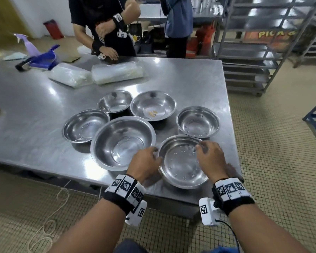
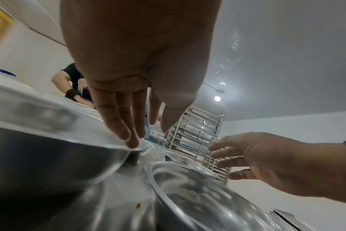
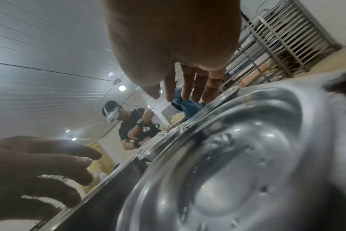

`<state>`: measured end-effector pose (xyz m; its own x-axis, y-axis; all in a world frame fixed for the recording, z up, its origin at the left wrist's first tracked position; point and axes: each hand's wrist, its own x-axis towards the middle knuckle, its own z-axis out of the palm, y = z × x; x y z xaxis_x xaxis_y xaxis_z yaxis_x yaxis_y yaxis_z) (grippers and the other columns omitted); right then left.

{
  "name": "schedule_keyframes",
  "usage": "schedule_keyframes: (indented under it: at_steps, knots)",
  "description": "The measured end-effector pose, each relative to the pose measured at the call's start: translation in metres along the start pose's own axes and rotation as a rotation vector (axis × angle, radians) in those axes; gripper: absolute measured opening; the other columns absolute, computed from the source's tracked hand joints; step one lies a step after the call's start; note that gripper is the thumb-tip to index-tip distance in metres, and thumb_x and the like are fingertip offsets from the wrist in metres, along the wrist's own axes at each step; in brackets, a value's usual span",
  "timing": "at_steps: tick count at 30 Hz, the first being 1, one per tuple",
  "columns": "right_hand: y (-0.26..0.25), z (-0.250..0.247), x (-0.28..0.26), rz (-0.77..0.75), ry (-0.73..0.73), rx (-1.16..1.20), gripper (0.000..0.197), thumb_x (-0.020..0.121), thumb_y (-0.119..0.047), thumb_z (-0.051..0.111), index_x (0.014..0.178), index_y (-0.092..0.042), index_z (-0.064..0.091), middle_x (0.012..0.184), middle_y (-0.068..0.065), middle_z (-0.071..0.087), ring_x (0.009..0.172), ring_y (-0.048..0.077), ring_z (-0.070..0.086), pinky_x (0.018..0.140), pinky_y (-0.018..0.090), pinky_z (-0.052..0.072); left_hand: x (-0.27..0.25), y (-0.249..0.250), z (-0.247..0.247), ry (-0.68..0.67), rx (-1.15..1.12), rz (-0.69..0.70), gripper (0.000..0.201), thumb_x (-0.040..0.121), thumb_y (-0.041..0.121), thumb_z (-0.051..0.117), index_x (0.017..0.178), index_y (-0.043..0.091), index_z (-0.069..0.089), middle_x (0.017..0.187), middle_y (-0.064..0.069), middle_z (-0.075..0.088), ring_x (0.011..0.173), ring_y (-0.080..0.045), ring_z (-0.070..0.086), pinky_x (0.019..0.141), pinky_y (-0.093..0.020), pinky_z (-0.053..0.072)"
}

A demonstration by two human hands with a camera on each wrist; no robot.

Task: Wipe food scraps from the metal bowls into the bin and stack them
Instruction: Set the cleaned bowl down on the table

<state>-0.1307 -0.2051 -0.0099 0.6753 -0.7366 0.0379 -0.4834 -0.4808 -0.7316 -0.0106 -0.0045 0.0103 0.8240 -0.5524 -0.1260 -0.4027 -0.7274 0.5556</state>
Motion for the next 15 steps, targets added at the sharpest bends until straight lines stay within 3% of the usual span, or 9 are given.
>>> schedule_keyframes:
  at_steps: [2, 6, 9, 12, 15]
  knots:
    - [-0.014, 0.009, 0.004, -0.055, -0.021, 0.041, 0.021, 0.099, -0.031, 0.06, 0.11, -0.018, 0.071, 0.11, 0.005, 0.067, 0.102, 0.023, 0.062, 0.091, 0.036, 0.049, -0.001, -0.005, -0.013, 0.064, -0.051, -0.017, 0.034, 0.099, 0.032, 0.063, 0.131, 0.022, 0.069, 0.109, -0.003, 0.078, 0.102, -0.023, 0.071, 0.088, -0.032, 0.054]
    - [-0.045, 0.026, 0.012, -0.097, -0.091, -0.001, 0.028, 0.097, -0.05, 0.052, 0.107, -0.03, 0.069, 0.102, -0.008, 0.07, 0.095, 0.018, 0.066, 0.087, 0.04, 0.055, 0.004, -0.028, -0.039, 0.171, -0.074, -0.005, 0.034, 0.098, 0.012, 0.06, 0.13, 0.017, 0.071, 0.112, -0.01, 0.077, 0.108, -0.029, 0.069, 0.091, -0.035, 0.05]
    - [-0.07, 0.045, 0.019, -0.146, -0.089, 0.062, 0.019, 0.1, -0.034, 0.058, 0.098, -0.018, 0.068, 0.095, 0.001, 0.067, 0.093, 0.024, 0.063, 0.084, 0.04, 0.053, 0.012, -0.049, -0.062, 0.192, -0.133, -0.023, 0.04, 0.096, 0.005, 0.059, 0.134, 0.014, 0.069, 0.12, -0.012, 0.074, 0.106, -0.028, 0.068, 0.097, -0.036, 0.051]
    - [-0.094, 0.063, 0.029, -0.14, -0.087, 0.046, 0.019, 0.1, -0.034, 0.059, 0.102, -0.017, 0.069, 0.096, -0.001, 0.064, 0.094, 0.021, 0.06, 0.086, 0.036, 0.05, 0.028, -0.072, -0.083, 0.17, -0.211, 0.007, 0.045, 0.092, 0.005, 0.065, 0.135, 0.016, 0.067, 0.135, -0.004, 0.061, 0.117, -0.021, 0.064, 0.11, -0.042, 0.05]
    - [-0.114, 0.082, 0.043, -0.131, -0.086, 0.053, 0.022, 0.1, -0.033, 0.06, 0.107, -0.016, 0.069, 0.095, -0.004, 0.062, 0.094, 0.017, 0.06, 0.086, 0.032, 0.047, 0.05, -0.09, -0.105, 0.173, -0.254, 0.064, 0.041, 0.092, 0.009, 0.069, 0.132, 0.015, 0.067, 0.12, 0.006, 0.068, 0.111, -0.013, 0.066, 0.107, -0.034, 0.051]
